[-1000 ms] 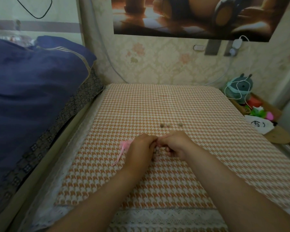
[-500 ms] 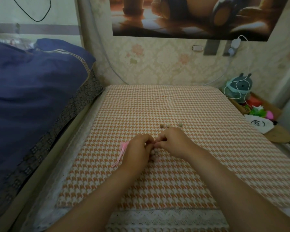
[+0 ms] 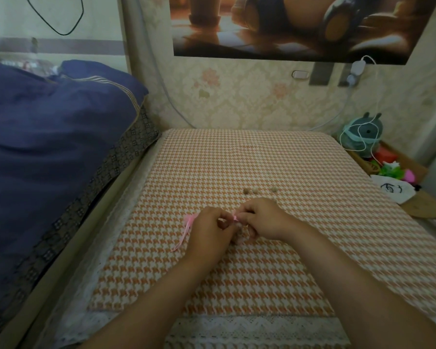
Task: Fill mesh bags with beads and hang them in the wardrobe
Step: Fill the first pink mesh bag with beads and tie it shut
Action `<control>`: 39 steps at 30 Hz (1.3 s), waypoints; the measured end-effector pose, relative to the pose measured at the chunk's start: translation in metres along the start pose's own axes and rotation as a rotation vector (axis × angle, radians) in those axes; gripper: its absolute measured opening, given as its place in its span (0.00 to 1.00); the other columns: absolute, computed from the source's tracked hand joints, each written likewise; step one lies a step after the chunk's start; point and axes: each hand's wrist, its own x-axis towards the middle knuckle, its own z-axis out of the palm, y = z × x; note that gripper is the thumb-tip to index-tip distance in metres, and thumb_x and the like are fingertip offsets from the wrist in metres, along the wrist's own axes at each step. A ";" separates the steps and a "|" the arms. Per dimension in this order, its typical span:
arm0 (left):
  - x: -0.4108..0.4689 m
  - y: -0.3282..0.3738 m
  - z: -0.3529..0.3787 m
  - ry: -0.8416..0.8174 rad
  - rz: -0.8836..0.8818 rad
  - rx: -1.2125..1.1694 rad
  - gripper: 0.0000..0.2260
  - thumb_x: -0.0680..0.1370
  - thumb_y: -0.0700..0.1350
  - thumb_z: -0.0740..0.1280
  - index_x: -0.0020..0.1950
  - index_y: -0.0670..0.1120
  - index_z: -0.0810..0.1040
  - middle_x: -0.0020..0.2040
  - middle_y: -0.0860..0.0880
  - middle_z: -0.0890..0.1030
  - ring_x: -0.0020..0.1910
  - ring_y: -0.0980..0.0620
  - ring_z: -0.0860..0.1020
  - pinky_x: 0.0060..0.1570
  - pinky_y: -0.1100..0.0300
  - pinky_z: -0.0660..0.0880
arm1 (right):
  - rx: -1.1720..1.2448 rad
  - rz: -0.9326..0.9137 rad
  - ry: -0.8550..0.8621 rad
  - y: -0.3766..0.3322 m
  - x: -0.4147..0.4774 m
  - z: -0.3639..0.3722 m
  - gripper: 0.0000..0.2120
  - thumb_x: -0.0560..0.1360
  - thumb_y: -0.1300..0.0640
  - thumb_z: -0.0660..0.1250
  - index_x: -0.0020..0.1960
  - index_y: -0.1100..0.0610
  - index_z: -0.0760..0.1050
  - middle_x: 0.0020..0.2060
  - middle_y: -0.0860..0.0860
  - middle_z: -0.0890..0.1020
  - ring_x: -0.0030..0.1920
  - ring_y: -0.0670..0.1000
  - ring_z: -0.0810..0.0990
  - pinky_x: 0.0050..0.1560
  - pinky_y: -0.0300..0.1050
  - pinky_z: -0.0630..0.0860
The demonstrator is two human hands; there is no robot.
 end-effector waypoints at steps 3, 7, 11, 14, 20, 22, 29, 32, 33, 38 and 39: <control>0.001 0.004 -0.003 -0.004 -0.033 -0.058 0.02 0.71 0.47 0.76 0.41 0.53 0.85 0.41 0.55 0.82 0.39 0.61 0.79 0.43 0.66 0.77 | 0.058 0.033 -0.008 0.001 0.001 0.000 0.13 0.82 0.55 0.64 0.43 0.60 0.81 0.24 0.51 0.78 0.28 0.50 0.79 0.44 0.54 0.82; -0.002 0.010 -0.005 0.018 -0.067 -0.100 0.05 0.75 0.47 0.73 0.40 0.52 0.86 0.36 0.57 0.84 0.38 0.62 0.80 0.42 0.66 0.76 | 0.100 0.059 -0.025 -0.003 0.000 0.001 0.14 0.82 0.55 0.64 0.42 0.61 0.80 0.25 0.52 0.78 0.27 0.50 0.77 0.39 0.50 0.81; -0.002 0.012 -0.004 0.044 -0.101 -0.104 0.07 0.75 0.46 0.73 0.37 0.51 0.86 0.35 0.57 0.83 0.37 0.62 0.80 0.39 0.68 0.76 | 0.146 0.074 -0.014 -0.008 -0.003 0.002 0.14 0.82 0.57 0.64 0.39 0.58 0.79 0.22 0.47 0.78 0.25 0.47 0.75 0.33 0.43 0.77; -0.001 0.011 -0.003 0.055 -0.136 -0.073 0.07 0.74 0.46 0.72 0.37 0.51 0.86 0.34 0.57 0.83 0.36 0.64 0.80 0.36 0.71 0.74 | 0.196 0.088 0.009 -0.007 -0.003 0.002 0.12 0.81 0.59 0.66 0.45 0.66 0.82 0.21 0.46 0.78 0.22 0.44 0.75 0.28 0.37 0.75; 0.003 0.011 -0.005 -0.001 -0.240 -0.067 0.07 0.73 0.47 0.72 0.36 0.48 0.85 0.28 0.54 0.82 0.27 0.63 0.78 0.26 0.73 0.70 | 0.297 0.087 0.061 -0.005 -0.001 0.002 0.06 0.78 0.64 0.69 0.51 0.65 0.83 0.36 0.59 0.83 0.24 0.46 0.78 0.27 0.39 0.78; 0.004 0.010 -0.006 -0.016 -0.267 -0.050 0.07 0.73 0.47 0.71 0.37 0.46 0.84 0.28 0.53 0.82 0.26 0.63 0.78 0.26 0.70 0.71 | 0.297 0.114 0.096 -0.003 -0.001 0.001 0.04 0.78 0.66 0.68 0.50 0.64 0.82 0.35 0.57 0.83 0.24 0.47 0.78 0.27 0.40 0.78; 0.010 0.004 -0.005 -0.026 -0.271 0.025 0.07 0.76 0.46 0.65 0.40 0.47 0.80 0.36 0.51 0.82 0.36 0.54 0.80 0.35 0.60 0.74 | 0.233 0.135 0.162 -0.002 -0.001 0.003 0.02 0.76 0.65 0.71 0.49 0.62 0.79 0.35 0.59 0.84 0.26 0.50 0.81 0.28 0.42 0.79; 0.011 0.002 -0.002 0.003 -0.324 -0.065 0.07 0.75 0.45 0.65 0.39 0.47 0.80 0.36 0.51 0.83 0.37 0.52 0.81 0.40 0.55 0.79 | 0.254 0.170 0.181 -0.002 -0.001 0.005 0.06 0.76 0.64 0.72 0.50 0.63 0.77 0.36 0.64 0.83 0.26 0.52 0.80 0.26 0.43 0.79; 0.011 0.002 -0.001 0.017 -0.339 -0.083 0.07 0.75 0.45 0.65 0.40 0.47 0.80 0.36 0.50 0.83 0.37 0.51 0.81 0.41 0.54 0.80 | 0.272 0.192 0.181 -0.001 -0.001 0.006 0.06 0.76 0.65 0.72 0.50 0.64 0.77 0.36 0.65 0.83 0.26 0.53 0.80 0.26 0.44 0.79; 0.009 0.003 0.001 0.033 -0.346 -0.103 0.06 0.77 0.44 0.65 0.42 0.46 0.79 0.38 0.49 0.83 0.40 0.50 0.81 0.42 0.55 0.79 | 0.362 0.245 0.147 0.006 -0.001 0.004 0.04 0.76 0.66 0.71 0.49 0.63 0.76 0.32 0.58 0.81 0.27 0.52 0.81 0.31 0.48 0.82; 0.009 0.003 0.001 0.029 -0.345 -0.115 0.06 0.77 0.45 0.65 0.41 0.47 0.79 0.38 0.49 0.82 0.40 0.50 0.81 0.43 0.53 0.80 | 0.366 0.245 0.144 0.008 0.000 0.004 0.05 0.76 0.66 0.71 0.50 0.64 0.77 0.32 0.58 0.82 0.28 0.52 0.81 0.32 0.49 0.83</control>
